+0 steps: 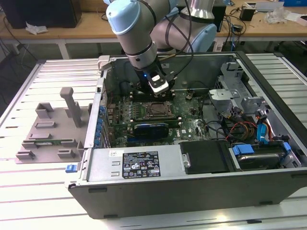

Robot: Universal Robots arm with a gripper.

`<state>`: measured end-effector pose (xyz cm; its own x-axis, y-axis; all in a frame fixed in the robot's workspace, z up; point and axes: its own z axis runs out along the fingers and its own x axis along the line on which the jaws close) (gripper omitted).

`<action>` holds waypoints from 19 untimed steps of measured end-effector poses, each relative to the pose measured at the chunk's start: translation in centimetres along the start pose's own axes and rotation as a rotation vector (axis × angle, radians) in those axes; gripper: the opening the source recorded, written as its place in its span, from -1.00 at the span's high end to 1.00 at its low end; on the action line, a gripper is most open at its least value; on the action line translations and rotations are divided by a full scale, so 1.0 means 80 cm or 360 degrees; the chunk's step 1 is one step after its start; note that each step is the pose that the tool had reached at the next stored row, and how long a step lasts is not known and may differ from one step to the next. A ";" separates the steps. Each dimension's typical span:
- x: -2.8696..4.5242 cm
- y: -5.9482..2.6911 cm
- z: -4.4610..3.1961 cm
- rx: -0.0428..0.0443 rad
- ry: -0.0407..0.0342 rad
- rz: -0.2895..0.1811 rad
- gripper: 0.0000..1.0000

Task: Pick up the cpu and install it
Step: 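Install the first cpu locking lever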

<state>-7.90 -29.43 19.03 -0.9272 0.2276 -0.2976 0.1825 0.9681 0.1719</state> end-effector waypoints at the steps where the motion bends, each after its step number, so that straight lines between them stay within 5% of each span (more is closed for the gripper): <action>1: -0.0003 0.000 -0.0006 0.0000 0.0000 0.0000 0.79; 9: -0.0033 0.002 -0.0102 0.0001 0.0001 0.0000 0.79; 15: -0.0094 0.005 -0.0292 0.0005 0.0000 -0.0002 0.79; 17: -0.0104 0.006 -0.0325 0.0027 -0.0005 -0.0004 0.79; 19: -0.0108 0.006 -0.0330 0.0069 -0.0008 0.0003 0.79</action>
<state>-7.87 -29.45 21.84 -0.9252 0.2301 -0.3017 0.1986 0.9712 0.1317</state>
